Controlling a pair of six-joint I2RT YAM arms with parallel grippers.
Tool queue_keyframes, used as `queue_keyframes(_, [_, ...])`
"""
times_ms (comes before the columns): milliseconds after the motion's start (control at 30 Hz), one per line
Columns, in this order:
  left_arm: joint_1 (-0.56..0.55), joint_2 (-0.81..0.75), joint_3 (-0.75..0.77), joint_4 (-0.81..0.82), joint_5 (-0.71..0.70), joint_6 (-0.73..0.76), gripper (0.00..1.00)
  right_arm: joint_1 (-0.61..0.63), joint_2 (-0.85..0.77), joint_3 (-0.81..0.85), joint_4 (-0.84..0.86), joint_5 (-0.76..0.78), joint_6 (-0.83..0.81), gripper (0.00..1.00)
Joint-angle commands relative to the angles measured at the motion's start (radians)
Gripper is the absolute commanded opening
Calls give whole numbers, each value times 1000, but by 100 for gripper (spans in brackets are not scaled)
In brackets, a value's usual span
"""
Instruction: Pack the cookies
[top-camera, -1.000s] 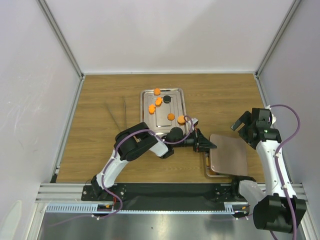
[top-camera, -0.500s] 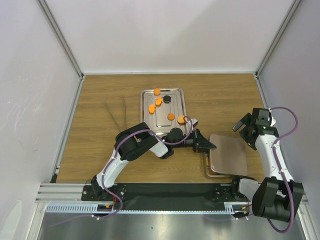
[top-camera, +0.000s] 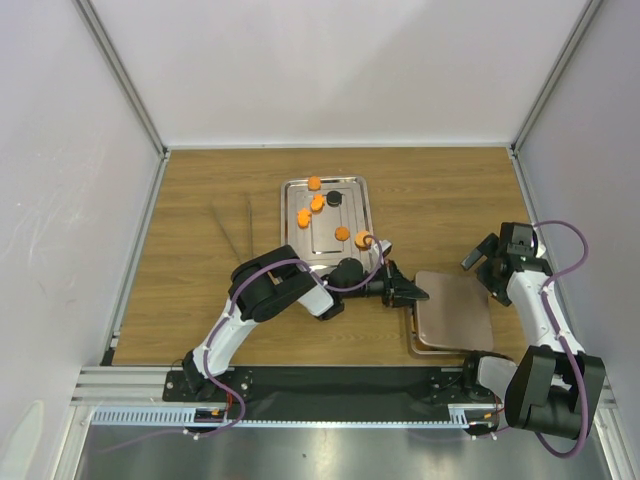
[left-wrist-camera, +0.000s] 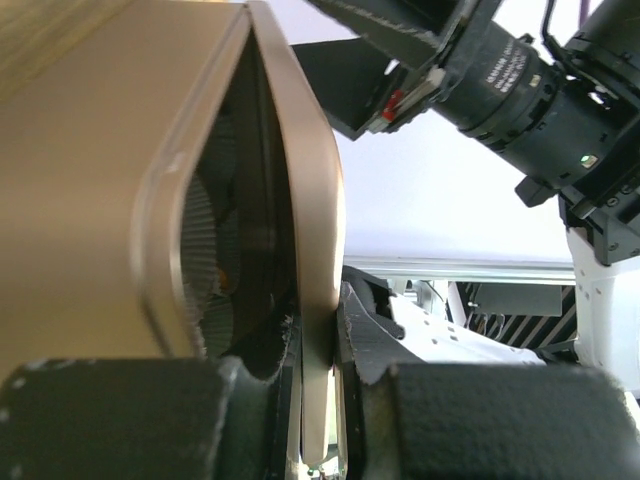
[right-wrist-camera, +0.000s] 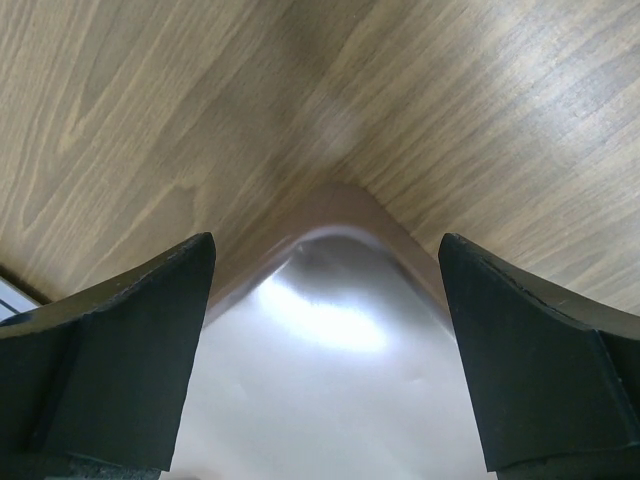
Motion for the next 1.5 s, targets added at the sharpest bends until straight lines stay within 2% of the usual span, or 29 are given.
queue_keyframes(0, [3,-4,-32,287,14,10,13,-3,3,-6,41,-4,-13,100])
queue_keyframes(633, [32,-18,-116,341,32,18,30,-3,-8,-24,47,-9,-16,100])
queue_keyframes(1067, [45,-41,-184,352,41,44,35,-3,-16,-29,48,-13,-18,99])
queue_keyframes(1467, [62,-51,-259,381,46,58,34,-3,-27,-29,45,-23,-21,100])
